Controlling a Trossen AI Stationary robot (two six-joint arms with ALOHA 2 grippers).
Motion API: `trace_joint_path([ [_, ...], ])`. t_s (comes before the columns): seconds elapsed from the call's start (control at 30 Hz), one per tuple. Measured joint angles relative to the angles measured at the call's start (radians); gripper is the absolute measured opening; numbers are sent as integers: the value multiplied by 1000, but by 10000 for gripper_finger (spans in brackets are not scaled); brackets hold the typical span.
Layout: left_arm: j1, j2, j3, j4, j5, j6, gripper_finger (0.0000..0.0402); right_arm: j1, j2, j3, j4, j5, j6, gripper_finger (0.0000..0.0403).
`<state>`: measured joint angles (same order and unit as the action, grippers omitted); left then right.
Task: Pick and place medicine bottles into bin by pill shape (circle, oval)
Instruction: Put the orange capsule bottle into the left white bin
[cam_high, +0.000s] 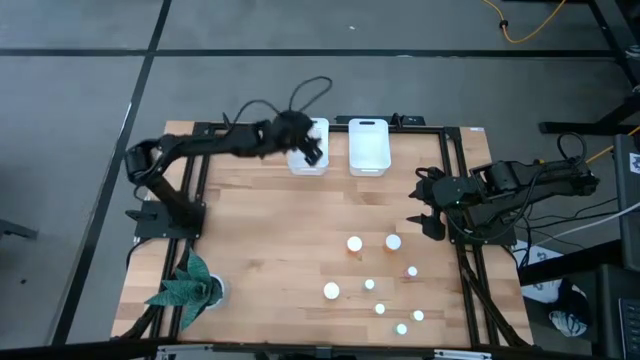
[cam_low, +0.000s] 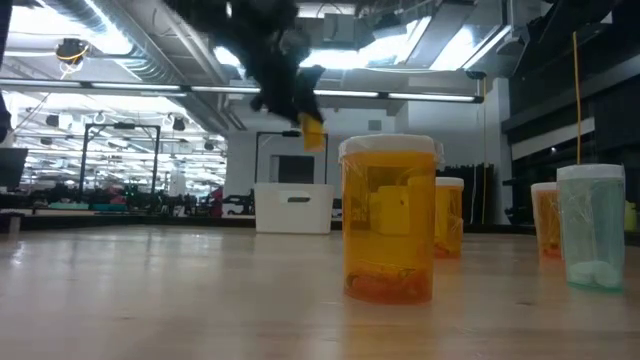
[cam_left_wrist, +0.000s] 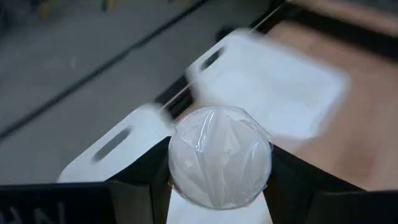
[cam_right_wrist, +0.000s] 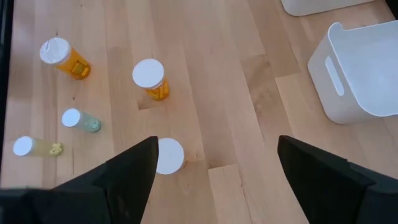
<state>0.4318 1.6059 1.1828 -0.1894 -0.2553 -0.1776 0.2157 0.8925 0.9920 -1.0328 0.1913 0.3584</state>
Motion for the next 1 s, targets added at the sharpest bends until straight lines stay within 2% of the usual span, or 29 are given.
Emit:
trace_joint_path([
  [0.1,98,45,-1,-26,14,1,181,0,0,0,0,0,0,330],
  [0.2,143,86,-1,-24,86,2,181,0,0,0,0,0,0,330],
  [0.6,148,240,-2,83,102,31,181,0,0,0,1,0,-3,330],
  [0.8,149,273,-2,133,101,111,181,0,0,0,1,0,-2,330],
  [1.0,151,300,-2,135,119,112,197,0,0,0,1,0,-1,330],
])
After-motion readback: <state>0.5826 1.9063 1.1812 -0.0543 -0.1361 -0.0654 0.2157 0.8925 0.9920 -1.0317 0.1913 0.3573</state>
